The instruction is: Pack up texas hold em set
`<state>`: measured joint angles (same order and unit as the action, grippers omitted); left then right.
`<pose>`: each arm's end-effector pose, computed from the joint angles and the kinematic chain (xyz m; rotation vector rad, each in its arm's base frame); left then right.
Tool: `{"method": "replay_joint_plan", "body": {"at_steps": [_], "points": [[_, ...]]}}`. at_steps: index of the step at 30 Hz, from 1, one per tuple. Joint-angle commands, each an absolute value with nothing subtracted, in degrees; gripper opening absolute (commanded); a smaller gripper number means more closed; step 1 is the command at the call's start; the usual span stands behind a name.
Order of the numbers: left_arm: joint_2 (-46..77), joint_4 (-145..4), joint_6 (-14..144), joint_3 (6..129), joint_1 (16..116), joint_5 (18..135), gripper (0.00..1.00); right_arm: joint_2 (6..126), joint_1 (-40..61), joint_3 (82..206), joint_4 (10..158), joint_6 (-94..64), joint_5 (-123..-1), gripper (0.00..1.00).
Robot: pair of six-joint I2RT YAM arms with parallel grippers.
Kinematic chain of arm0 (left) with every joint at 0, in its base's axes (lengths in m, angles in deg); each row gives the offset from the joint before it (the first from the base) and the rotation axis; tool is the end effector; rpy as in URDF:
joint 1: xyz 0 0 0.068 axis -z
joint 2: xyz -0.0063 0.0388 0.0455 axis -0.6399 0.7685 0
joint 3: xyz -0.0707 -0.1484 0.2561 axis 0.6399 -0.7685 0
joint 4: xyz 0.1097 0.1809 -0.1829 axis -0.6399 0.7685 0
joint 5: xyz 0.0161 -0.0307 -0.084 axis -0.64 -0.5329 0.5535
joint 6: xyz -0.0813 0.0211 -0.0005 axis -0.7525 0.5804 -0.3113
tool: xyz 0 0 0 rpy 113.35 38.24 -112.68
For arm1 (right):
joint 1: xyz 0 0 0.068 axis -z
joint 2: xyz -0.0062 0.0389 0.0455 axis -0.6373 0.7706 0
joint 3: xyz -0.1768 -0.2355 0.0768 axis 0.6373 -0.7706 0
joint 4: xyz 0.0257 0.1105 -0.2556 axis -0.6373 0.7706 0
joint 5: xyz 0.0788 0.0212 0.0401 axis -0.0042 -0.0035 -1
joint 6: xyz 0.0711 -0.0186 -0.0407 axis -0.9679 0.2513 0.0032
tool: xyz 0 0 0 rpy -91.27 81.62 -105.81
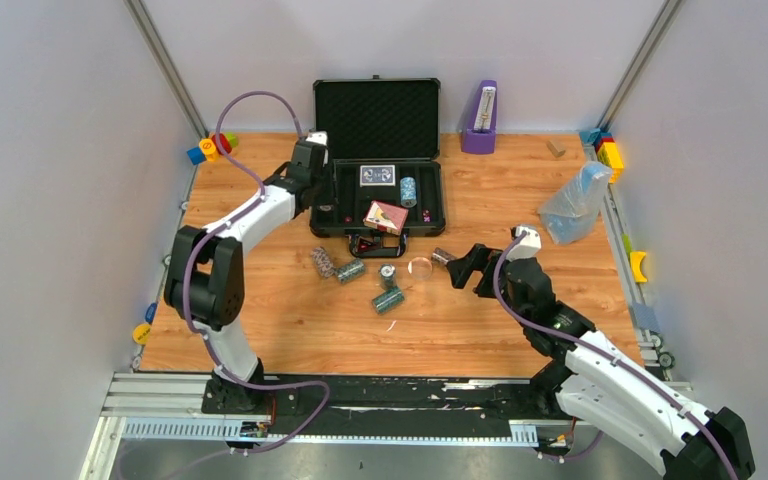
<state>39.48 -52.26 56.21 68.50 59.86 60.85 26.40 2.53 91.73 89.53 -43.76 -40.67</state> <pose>0.4163 -0.1424 0.2442 -0.0638 2.3110 -0.2137 0.1700 0.1070 0.2245 0.1288 2.0297 0.5800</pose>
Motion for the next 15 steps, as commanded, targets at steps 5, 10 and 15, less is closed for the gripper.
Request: {"method": "replay_joint_plan", "body": {"at_steps": [5,10,15], "points": [[49.1,-55.5,58.6,79.2,57.3,57.2,0.0,25.8,2.5,91.1,86.0,-42.4,-40.2,0.99],[54.5,-55.9,57.8,84.6,55.4,61.5,0.0,26.1,2.4,91.1,85.9,-42.1,-39.9,0.99],[58.1,-55.2,58.6,88.5,54.1,62.4,0.05,26.2,2.4,90.8,85.7,-42.0,-39.7,0.99]]}}
